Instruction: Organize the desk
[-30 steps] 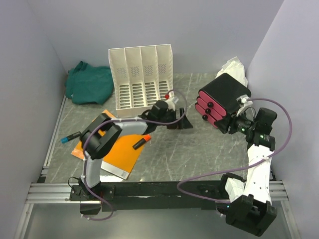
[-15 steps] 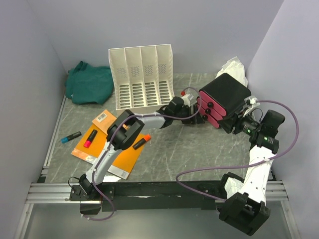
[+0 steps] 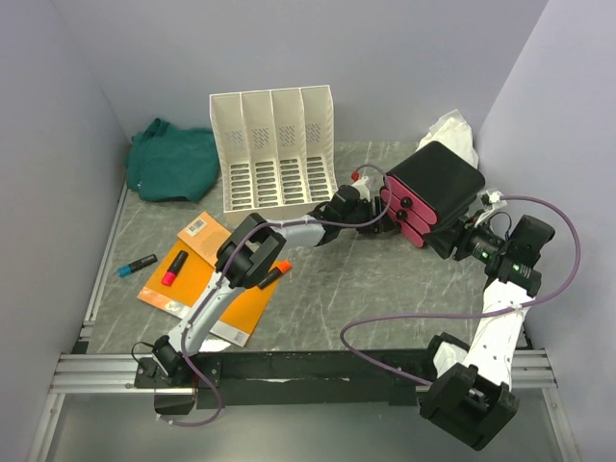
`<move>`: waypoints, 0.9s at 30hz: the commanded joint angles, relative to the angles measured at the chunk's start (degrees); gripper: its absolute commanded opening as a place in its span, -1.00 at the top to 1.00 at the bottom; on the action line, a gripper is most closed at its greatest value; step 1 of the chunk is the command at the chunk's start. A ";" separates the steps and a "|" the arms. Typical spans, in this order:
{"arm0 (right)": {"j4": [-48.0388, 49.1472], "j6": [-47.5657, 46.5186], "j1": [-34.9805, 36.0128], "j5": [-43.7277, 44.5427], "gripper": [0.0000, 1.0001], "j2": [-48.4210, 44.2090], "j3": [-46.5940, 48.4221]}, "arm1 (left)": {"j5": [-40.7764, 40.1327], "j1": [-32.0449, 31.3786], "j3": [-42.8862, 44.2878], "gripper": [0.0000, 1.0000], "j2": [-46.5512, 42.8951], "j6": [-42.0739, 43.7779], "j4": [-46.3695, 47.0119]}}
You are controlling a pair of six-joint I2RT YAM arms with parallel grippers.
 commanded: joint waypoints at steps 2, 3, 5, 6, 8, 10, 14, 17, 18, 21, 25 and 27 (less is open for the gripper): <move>2.16 -0.54 -1.74 -2.38 -0.10 0.01 -0.52 | -1.40 -0.33 3.99 -0.22 2.35 0.58 1.87; 2.42 -0.28 -2.44 -2.65 -0.10 -0.16 -0.61 | -1.49 -0.33 4.69 -0.20 2.79 0.67 1.53; 2.69 -0.11 -3.06 -3.26 -0.10 -0.34 -0.96 | -1.49 -0.41 6.53 -0.14 4.19 0.58 0.73; 3.04 0.16 -3.50 -3.44 -0.09 -0.34 -1.05 | -1.66 -0.41 6.80 -0.12 4.46 0.41 0.64; 3.04 -0.01 -3.85 -3.70 -0.09 -0.34 -1.22 | -2.19 -0.50 7.42 -0.09 5.17 0.23 0.82; 3.22 0.07 -4.12 -3.70 -0.09 -0.34 -1.40 | -2.28 -0.50 7.60 -0.01 5.52 0.05 1.17; 3.04 -0.28 -4.29 -3.70 -0.08 0.10 -1.49 | -2.10 -0.59 6.90 0.14 5.35 -0.39 2.93; 2.78 -0.72 -4.21 -3.97 -0.08 0.45 -1.40 | -1.93 -0.76 5.41 0.38 4.56 0.05 3.89; 2.69 -0.81 -4.29 -3.88 -0.08 0.45 -1.40 | -1.76 -0.76 4.79 0.44 4.21 0.14 4.50; 2.25 -1.33 -4.29 -3.79 -0.08 0.36 -1.40 | -1.93 -0.76 1.54 0.76 2.10 1.28 6.09; 1.55 -2.12 -4.38 -3.62 -0.08 0.19 -1.40 | -2.37 -0.85 -6.52 0.98 -3.68 4.09 7.58; 1.02 -2.65 -4.29 -3.70 -0.08 0.01 -1.31 | -2.28 -0.94 -10.23 0.98 -6.07 5.06 8.99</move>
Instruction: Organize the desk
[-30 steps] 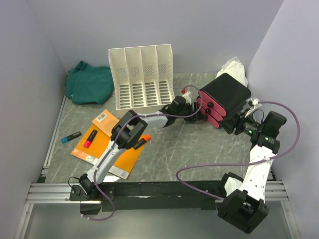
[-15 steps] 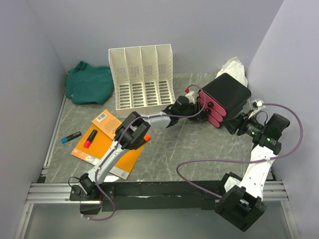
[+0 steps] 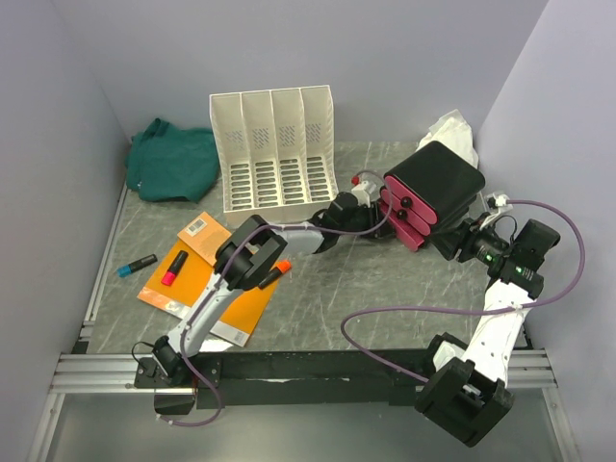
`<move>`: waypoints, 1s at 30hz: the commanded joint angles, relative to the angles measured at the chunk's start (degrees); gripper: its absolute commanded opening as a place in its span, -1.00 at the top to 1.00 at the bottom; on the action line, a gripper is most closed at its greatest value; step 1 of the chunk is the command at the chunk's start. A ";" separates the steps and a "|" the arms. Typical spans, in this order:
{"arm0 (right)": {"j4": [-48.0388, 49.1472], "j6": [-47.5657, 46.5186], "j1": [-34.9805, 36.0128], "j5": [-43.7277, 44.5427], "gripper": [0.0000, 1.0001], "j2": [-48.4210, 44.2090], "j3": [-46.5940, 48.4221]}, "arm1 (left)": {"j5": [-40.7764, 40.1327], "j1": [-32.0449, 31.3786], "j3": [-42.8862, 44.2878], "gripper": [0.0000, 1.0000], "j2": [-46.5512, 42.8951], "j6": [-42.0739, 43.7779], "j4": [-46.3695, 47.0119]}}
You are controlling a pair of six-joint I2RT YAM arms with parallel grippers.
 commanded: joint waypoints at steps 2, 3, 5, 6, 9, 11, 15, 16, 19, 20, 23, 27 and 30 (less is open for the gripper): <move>-0.21 -2.15 -0.36 -1.08 -0.08 -0.58 -0.22 | -1.89 -0.33 -12.24 0.98 -9.56 5.94 1.23; -0.38 -2.41 -0.36 -1.17 -0.08 -0.67 -0.22 | -1.89 -0.42 -13.92 0.98 -10.62 6.29 1.50; -1.69 -3.72 -0.27 -1.08 -0.08 -0.49 -0.05 | -1.97 -0.68 -18.23 0.84 -13.17 6.82 1.85; -2.05 -4.26 -0.27 -0.99 -0.08 -0.49 0.13 | -2.32 -0.77 -19.46 0.76 -13.96 7.00 1.77; -6.87 -8.64 1.30 0.67 -0.08 0.91 1.71 | -4.52 -1.03 -23.68 0.19 -17.39 7.61 0.46; -13.52 -14.42 6.04 3.39 -0.08 2.83 4.69 | -6.45 -1.03 -26.05 -0.21 -20.81 8.84 -0.86; -18.13 -17.53 15.01 10.33 -0.11 3.99 8.56 | -9.79 -1.12 -33.50 -0.57 -29.50 11.56 -0.96; -18.31 -17.53 16.85 13.74 -0.11 3.90 9.87 | -10.49 -1.21 -35.18 -0.64 -33.70 12.96 -1.48; -19.80 -17.79 24.85 18.94 -0.14 4.16 12.86 | -14.27 -1.30 -42.83 -0.70 -43.36 15.69 -2.44; -20.33 -17.80 28.78 21.66 -0.18 4.43 13.48 | -15.32 -1.30 -44.59 -0.72 -45.93 16.48 -3.32; -20.68 -18.41 34.60 25.62 -0.22 5.74 15.42 | -21.11 -1.30 -52.32 -0.81 -57.36 18.77 -8.84; -20.16 -21.30 47.41 28.01 -0.25 7.94 16.48 | -29.82 -1.30 -61.89 -0.99 -72.21 18.69 -17.29; -19.28 -27.62 55.93 27.84 -0.38 9.87 17.01 | -33.08 -0.68 -64.63 -0.99 -84.41 15.81 -26.83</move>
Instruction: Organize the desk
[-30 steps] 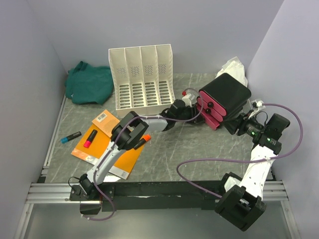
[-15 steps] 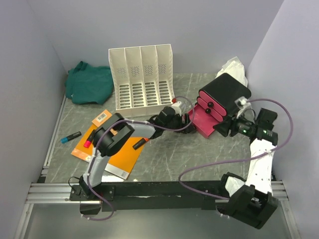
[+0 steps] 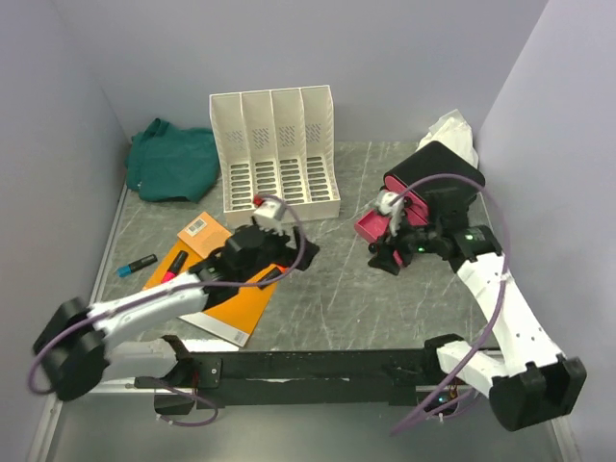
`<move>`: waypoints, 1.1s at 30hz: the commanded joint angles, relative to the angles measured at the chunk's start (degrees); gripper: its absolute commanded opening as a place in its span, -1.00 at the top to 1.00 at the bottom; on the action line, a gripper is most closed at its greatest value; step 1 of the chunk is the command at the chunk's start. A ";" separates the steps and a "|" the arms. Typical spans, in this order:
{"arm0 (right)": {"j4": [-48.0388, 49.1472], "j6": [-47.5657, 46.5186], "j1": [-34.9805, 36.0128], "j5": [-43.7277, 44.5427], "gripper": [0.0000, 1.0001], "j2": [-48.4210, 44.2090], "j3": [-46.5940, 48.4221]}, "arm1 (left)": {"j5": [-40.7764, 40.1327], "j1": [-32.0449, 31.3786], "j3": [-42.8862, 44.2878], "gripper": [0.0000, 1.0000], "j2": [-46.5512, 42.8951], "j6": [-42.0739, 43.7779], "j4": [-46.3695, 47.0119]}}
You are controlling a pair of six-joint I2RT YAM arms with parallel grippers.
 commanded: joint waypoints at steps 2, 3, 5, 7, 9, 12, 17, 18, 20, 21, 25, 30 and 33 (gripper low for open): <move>1.68 -11.98 13.62 2.98 -0.50 3.41 2.86 | -10.62 1.22 -4.43 -0.99 -15.13 -3.36 -17.92; 2.30 -13.47 15.65 3.68 -0.52 4.46 3.13 | -11.50 1.66 -5.22 -0.99 -19.41 -6.33 -23.08; 1.18 -18.39 20.93 3.78 -0.53 9.46 5.67 | -13.26 2.54 -6.01 -0.99 -24.09 -9.07 -27.59; 0.38 -20.51 25.04 4.91 -0.53 15.95 9.43 | -14.76 3.07 -6.37 -0.99 -30.86 -13.11 -33.49; 2.65 -21.22 27.69 6.75 -0.54 19.22 10.95 | -17.73 3.07 -5.76 -0.99 -36.99 -17.14 -37.18; 6.78 -22.98 32.44 11.15 -0.56 25.11 13.75 | -21.43 3.24 -4.00 -0.99 -43.60 -22.33 -45.79; 5.82 -22.36 37.02 12.73 -0.56 40.05 27.02 | -24.25 3.16 -2.33 -0.99 -50.47 -25.96 -53.53; 5.56 -22.45 38.24 13.09 -0.56 41.98 28.78 | -24.69 3.16 -1.63 -0.99 -51.53 -26.31 -54.33; 5.65 -22.28 38.95 13.62 -0.56 47.61 33.26 | -26.27 3.07 -0.66 -0.99 -52.06 -26.49 -56.26; 5.56 -21.93 39.39 13.71 -0.56 49.37 36.06 | -26.54 3.07 0.48 -0.99 -52.15 -26.05 -56.88; 4.59 -20.35 40.53 13.53 -0.55 57.71 40.92 | -27.86 3.07 3.56 -0.99 -51.54 -24.91 -60.40; 4.16 -20.25 41.59 15.38 -0.54 62.30 43.03 | -27.60 3.16 4.09 -0.99 -53.29 -24.46 -61.54; 2.57 -21.04 42.03 16.78 -0.52 65.02 44.61 | -28.29 3.07 3.74 -0.99 -54.70 -24.73 -61.28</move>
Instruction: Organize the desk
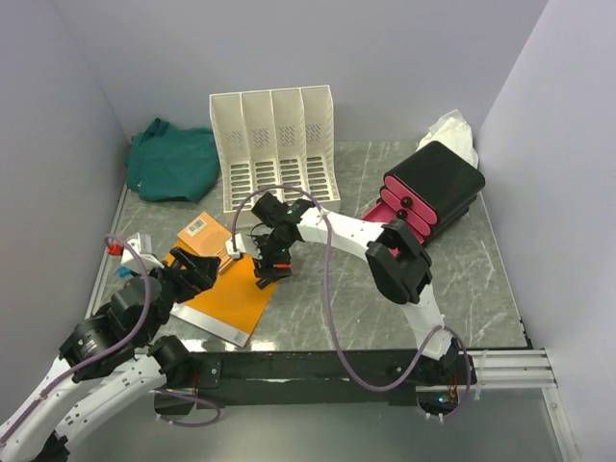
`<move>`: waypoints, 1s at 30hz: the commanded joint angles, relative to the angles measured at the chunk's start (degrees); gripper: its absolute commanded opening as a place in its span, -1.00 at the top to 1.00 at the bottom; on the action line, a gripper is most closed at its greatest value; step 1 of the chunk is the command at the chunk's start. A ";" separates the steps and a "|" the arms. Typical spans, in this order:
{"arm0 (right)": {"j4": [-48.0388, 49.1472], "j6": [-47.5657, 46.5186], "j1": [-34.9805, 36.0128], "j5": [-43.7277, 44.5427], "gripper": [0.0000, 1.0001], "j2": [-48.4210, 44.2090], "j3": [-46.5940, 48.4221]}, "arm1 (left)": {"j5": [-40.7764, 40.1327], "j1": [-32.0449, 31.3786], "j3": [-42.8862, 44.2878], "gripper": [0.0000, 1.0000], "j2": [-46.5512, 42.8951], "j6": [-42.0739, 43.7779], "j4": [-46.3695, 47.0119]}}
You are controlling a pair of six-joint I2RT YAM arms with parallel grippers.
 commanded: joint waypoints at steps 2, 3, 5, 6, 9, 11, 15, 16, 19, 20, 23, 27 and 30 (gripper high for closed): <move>-2.30 -1.05 1.27 2.76 -0.48 2.92 4.27 | -2.11 0.12 1.01 -0.99 -2.42 -0.16 -0.89; -2.22 -1.22 1.27 3.02 -0.47 3.18 3.57 | -2.11 0.12 1.01 -0.99 -2.60 -0.16 -0.89; -2.22 -1.75 1.45 3.72 -0.41 3.53 2.78 | -2.03 0.12 0.92 -0.99 -2.68 -0.16 -0.63; -2.39 -2.01 1.54 3.90 -0.37 3.80 2.25 | -1.94 0.12 0.74 -0.99 -2.60 0.10 -0.63; -2.83 -2.72 1.80 4.16 -0.17 3.89 0.50 | -1.85 0.12 0.83 -0.99 -2.07 0.54 -0.54; -1.70 -3.07 2.15 5.13 0.03 3.27 -1.00 | -1.85 0.12 0.83 -0.99 -1.72 0.80 -0.71; 0.06 -2.37 2.41 7.14 0.41 0.99 -5.21 | -1.41 0.12 0.74 -0.99 -1.11 0.54 -0.54; 0.42 -2.11 2.41 7.41 0.48 0.46 -5.83 | -1.41 0.12 0.74 -0.99 -0.84 0.37 -0.63; 1.12 -0.17 2.33 8.82 0.75 -3.31 -8.47 | -0.97 0.12 0.66 -0.99 -0.23 -0.07 -0.36; 1.30 0.35 2.33 8.82 0.79 -4.71 -9.17 | -0.80 0.12 0.48 -0.99 -0.14 -0.68 -0.28; 1.47 4.04 1.71 8.74 0.87 -12.18 -12.69 | -0.27 0.12 -1.09 -0.99 0.04 -1.74 1.74; 1.91 11.49 -1.27 10.75 0.92 -25.08 -18.14 | 1.22 0.12 -3.91 -0.99 1.09 -2.89 5.26; 1.39 16.95 -5.92 14.09 0.91 -32.20 -20.95 | 2.80 0.12 -5.93 -0.99 3.20 -3.59 9.21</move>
